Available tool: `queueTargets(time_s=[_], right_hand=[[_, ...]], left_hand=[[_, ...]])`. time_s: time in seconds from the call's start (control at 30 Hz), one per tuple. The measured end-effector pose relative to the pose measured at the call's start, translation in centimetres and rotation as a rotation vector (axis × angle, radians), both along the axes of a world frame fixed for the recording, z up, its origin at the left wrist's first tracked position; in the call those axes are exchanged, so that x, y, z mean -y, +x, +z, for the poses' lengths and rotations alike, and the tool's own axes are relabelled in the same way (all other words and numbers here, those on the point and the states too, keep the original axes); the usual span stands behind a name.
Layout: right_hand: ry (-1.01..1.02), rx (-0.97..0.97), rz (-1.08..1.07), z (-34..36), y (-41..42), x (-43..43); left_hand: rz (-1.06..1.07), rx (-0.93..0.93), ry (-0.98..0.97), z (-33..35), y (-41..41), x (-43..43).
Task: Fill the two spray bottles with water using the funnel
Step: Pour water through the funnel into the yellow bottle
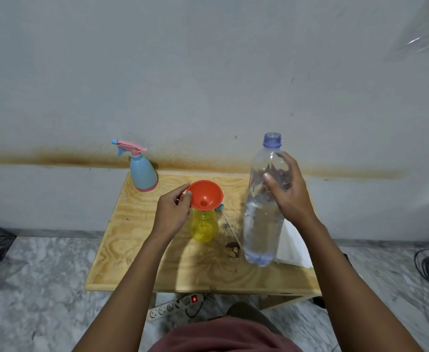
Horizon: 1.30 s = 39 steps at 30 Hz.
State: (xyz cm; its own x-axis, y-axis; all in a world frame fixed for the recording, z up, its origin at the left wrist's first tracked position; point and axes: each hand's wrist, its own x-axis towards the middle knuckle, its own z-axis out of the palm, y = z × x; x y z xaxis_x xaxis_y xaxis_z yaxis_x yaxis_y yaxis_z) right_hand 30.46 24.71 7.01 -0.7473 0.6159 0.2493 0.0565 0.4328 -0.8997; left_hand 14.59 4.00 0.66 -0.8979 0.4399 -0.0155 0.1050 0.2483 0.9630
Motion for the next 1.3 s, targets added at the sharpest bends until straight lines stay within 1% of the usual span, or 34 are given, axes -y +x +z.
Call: queueTargets(time_s=[0.3, 0.43, 0.5, 0.87, 0.97, 1.1, 1.17, 1.27, 1.3], right_hand=[[-0.015, -0.016, -0.133, -1.1, -5.0, -2.9], [-0.083, -0.047, -0.216, -2.3, -7.0, -3.8], [-0.106, -0.05, -0.223, -2.8, -7.6, -3.9], [-0.142, -0.108, -0.251, -4.2, -6.9, -4.5], [-0.149, -0.089, -0.258, -4.1, -6.2, -4.8], [-0.107, -0.016, -0.275, -4.0, -5.7, -4.7], [-0.062, -0.019, -0.368, -4.3, -5.4, -3.5], [0.118, -0.095, -0.586, -5.7, -4.5, 0.0], [0.146, -0.106, -0.619, -6.1, -4.3, 1.5]], left_hand=[[0.005, 0.027, -0.018, 0.3, -0.2, -0.3], [0.021, 0.029, -0.025, 0.4, -0.2, -0.4], [0.028, 0.019, -0.028, 0.5, -0.2, -0.5], [0.037, -0.003, -0.016, -0.2, -0.2, -0.5], [0.037, 0.001, -0.009, -0.3, -0.2, -0.6], [0.035, 0.0, -0.008, -0.5, -0.1, -0.4], [0.033, 0.003, -0.006, -0.6, -0.1, -0.3], [0.034, 0.011, -0.003, -0.7, 0.0, -0.1], [0.035, 0.016, 0.0, -0.8, 0.0, -0.1]])
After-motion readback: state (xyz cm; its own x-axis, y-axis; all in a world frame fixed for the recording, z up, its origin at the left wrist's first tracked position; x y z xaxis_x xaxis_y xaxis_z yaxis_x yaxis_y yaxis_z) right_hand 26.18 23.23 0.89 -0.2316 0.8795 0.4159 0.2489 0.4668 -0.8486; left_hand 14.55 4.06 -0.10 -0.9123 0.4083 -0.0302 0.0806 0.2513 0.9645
